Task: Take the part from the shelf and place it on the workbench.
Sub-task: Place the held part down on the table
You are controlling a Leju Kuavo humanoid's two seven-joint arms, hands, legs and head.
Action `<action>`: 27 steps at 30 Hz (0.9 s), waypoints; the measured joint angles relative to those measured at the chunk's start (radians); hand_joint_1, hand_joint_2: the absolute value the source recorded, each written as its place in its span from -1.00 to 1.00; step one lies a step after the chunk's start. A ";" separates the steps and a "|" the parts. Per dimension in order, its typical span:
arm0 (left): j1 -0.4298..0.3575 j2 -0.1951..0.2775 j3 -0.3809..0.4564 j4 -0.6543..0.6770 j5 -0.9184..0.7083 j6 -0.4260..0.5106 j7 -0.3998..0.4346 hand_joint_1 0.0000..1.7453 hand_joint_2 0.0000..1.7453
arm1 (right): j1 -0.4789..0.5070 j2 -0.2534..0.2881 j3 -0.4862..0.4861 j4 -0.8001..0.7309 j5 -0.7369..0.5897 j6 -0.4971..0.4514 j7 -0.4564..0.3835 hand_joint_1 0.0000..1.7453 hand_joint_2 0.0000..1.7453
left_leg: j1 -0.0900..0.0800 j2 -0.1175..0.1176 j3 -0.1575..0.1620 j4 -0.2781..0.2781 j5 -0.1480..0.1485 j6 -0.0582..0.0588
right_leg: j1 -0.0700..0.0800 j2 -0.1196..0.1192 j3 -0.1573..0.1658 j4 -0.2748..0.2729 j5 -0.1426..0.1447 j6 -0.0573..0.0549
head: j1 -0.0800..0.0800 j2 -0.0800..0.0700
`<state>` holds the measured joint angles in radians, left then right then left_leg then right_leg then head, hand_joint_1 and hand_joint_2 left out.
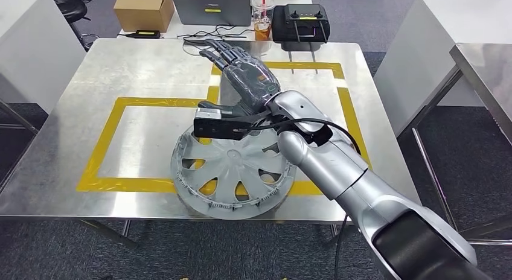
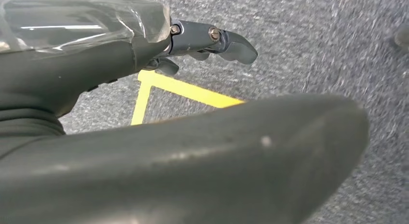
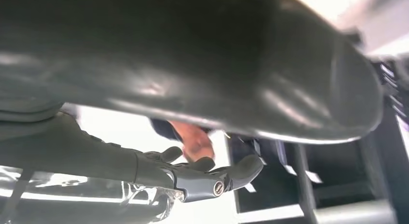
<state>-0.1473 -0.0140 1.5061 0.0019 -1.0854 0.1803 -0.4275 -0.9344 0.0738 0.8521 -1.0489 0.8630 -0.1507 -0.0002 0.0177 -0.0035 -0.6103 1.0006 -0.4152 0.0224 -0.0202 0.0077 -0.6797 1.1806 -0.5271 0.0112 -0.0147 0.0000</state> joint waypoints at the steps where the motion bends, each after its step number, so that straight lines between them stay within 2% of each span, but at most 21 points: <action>1: 0.000 0.001 0.000 0.000 0.010 0.002 -0.001 -1.00 -1.00 | -0.003 -0.002 -0.001 0.008 0.012 0.023 0.026 -1.00 -1.00 | -0.002 0.000 -0.001 0.000 0.000 0.003 | 0.000 0.000 -0.035 0.070 -0.023 -0.002 | 0.000 0.000; 2: 0.001 0.002 0.000 0.000 0.019 0.004 -0.003 -1.00 -1.00 | -0.007 -0.003 -0.002 0.020 0.024 0.039 0.052 -1.00 -1.00 | -0.004 -0.001 -0.001 0.000 0.000 0.004 | 0.001 0.000 -0.059 0.118 -0.035 -0.001 | 0.000 0.000; 3: 0.003 0.003 0.000 0.000 0.026 0.006 -0.004 -1.00 -1.00 | -0.011 -0.005 -0.004 0.034 0.034 0.045 0.070 -1.00 -1.00 | -0.005 -0.002 -0.001 0.001 0.000 0.004 | 0.001 0.000 -0.065 0.126 -0.031 0.003 | 0.000 0.000; 4: 0.004 0.003 0.000 0.000 0.030 0.007 -0.005 -1.00 -1.00 | -0.017 -0.006 -0.007 0.047 0.042 0.046 0.082 -1.00 -1.00 | -0.006 -0.003 -0.001 0.002 0.000 0.004 | 0.001 0.000 -0.048 0.089 -0.012 0.008 | 0.000 0.000; 6: 0.006 0.004 0.000 0.000 0.039 0.010 -0.007 -1.00 -1.00 | -0.033 -0.007 -0.012 0.070 0.066 0.033 0.115 -1.00 -1.00 | -0.009 -0.004 -0.002 0.005 -0.001 0.002 | 0.003 -0.001 0.022 -0.058 0.044 0.014 | 0.000 0.000; 7: 0.007 0.003 0.000 0.000 0.044 0.011 -0.006 -1.00 -1.00 | -0.041 -0.005 -0.016 0.080 0.083 0.016 0.143 -1.00 -1.00 | -0.011 -0.004 -0.003 0.008 -0.003 -0.001 | 0.005 -0.001 0.052 -0.119 0.066 0.012 | -0.001 0.000; 8: 0.008 0.003 0.000 0.000 0.047 0.014 -0.006 -1.00 -1.00 | -0.046 -0.004 -0.023 0.091 0.100 -0.009 0.176 -1.00 -1.00 | -0.013 -0.004 -0.005 0.011 -0.004 -0.005 | 0.008 -0.002 0.070 -0.156 0.078 0.008 | -0.002 0.000; 10: 0.013 0.002 0.000 0.000 0.049 0.021 -0.006 -1.00 -1.00 | -0.048 -0.004 -0.050 0.109 0.116 -0.093 0.221 -1.00 -1.00 | -0.012 -0.004 -0.007 0.012 -0.004 -0.015 | 0.012 -0.002 0.076 -0.168 0.084 -0.003 | -0.003 0.000; 12: 0.021 0.000 0.000 0.000 0.043 0.032 -0.004 -1.00 -1.00 | -0.041 -0.006 -0.096 0.112 0.094 -0.205 0.217 -1.00 -1.00 | -0.009 -0.003 -0.011 0.018 -0.009 -0.026 | 0.008 -0.001 0.078 -0.172 0.088 -0.011 | -0.003 0.000; 14: 0.024 -0.001 0.000 0.000 0.033 0.041 0.001 -1.00 -1.00 | -0.032 -0.004 -0.145 0.102 0.044 -0.289 0.187 -1.00 -1.00 | -0.006 -0.001 -0.037 0.074 -0.045 -0.036 | 0.001 -0.001 0.082 -0.176 0.090 -0.017 | -0.006 0.000; 16: 0.024 -0.002 0.000 0.000 0.024 0.049 0.011 -1.00 -1.00 | -0.002 -0.001 -0.197 0.073 -0.064 -0.323 0.130 -1.00 -1.00 | -0.001 0.001 -0.093 0.194 -0.099 -0.045 | 0.000 -0.001 0.085 -0.175 0.089 -0.020 | -0.008 0.000; 17: 0.025 -0.003 0.000 0.000 0.018 0.053 0.018 -1.00 -1.00 | 0.022 0.003 -0.230 0.050 -0.143 -0.330 0.092 -1.00 -1.00 | 0.000 0.001 -0.119 0.246 -0.116 -0.048 | 0.001 -0.001 0.086 -0.175 0.089 -0.021 | -0.008 0.000; 18: 0.026 -0.005 0.000 0.000 0.012 0.057 0.024 -1.00 -1.00 | 0.048 0.008 -0.265 0.024 -0.232 -0.329 0.053 -1.00 -1.00 | 0.002 0.001 -0.131 0.266 -0.114 -0.049 | 0.002 -0.001 0.086 -0.175 0.088 -0.021 | -0.008 0.000; 19: 0.026 -0.007 0.000 0.000 0.004 0.060 0.030 -1.00 -1.00 | 0.071 0.015 -0.298 -0.002 -0.321 -0.320 0.019 -1.00 -1.00 | 0.003 0.002 -0.125 0.250 -0.096 -0.050 | 0.002 0.000 0.086 -0.175 0.088 -0.021 | -0.008 0.000; 21: 0.027 -0.009 0.000 0.000 -0.009 0.062 0.035 -1.00 -1.00 | 0.102 0.031 -0.355 -0.059 -0.508 -0.284 -0.037 -1.00 -1.00 | 0.003 0.002 -0.064 0.127 -0.038 -0.046 | 0.002 0.001 0.087 -0.175 0.087 -0.019 | -0.008 0.000; 23: 0.027 -0.011 0.000 0.000 -0.026 0.062 0.035 -1.00 -1.00 | 0.133 0.042 -0.403 -0.137 -0.704 -0.225 -0.079 -1.00 -1.00 | -0.001 0.001 -0.011 0.029 -0.010 -0.037 | 0.006 0.002 0.086 -0.175 0.086 -0.014 | -0.008 0.000; 25: 0.030 -0.014 -0.001 0.000 -0.045 0.062 0.031 -1.00 -1.00 | 0.177 0.045 -0.437 -0.221 -0.860 -0.169 -0.103 -1.00 -1.00 | -0.007 -0.002 -0.001 0.014 -0.013 -0.025 | 0.009 0.002 0.086 -0.178 0.086 -0.003 | -0.007 0.000; 27: 0.033 -0.018 -0.001 0.000 -0.058 0.062 0.026 -1.00 -1.00 | 0.218 0.042 -0.459 -0.292 -0.942 -0.139 -0.114 -1.00 -1.00 | -0.006 -0.004 0.003 0.005 -0.008 -0.010 | 0.008 0.000 0.084 -0.175 0.080 0.007 | -0.007 0.000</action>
<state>-0.1148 -0.0320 1.5050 0.0021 -1.1431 0.2425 -0.4012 -0.7169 0.1158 0.3927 -1.3406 -0.0787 -0.2901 -0.1143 0.0119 -0.0072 -0.6069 1.0057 -0.4232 0.0121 -0.0118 0.0082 -0.5954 1.0056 -0.4467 0.0180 -0.0215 0.0000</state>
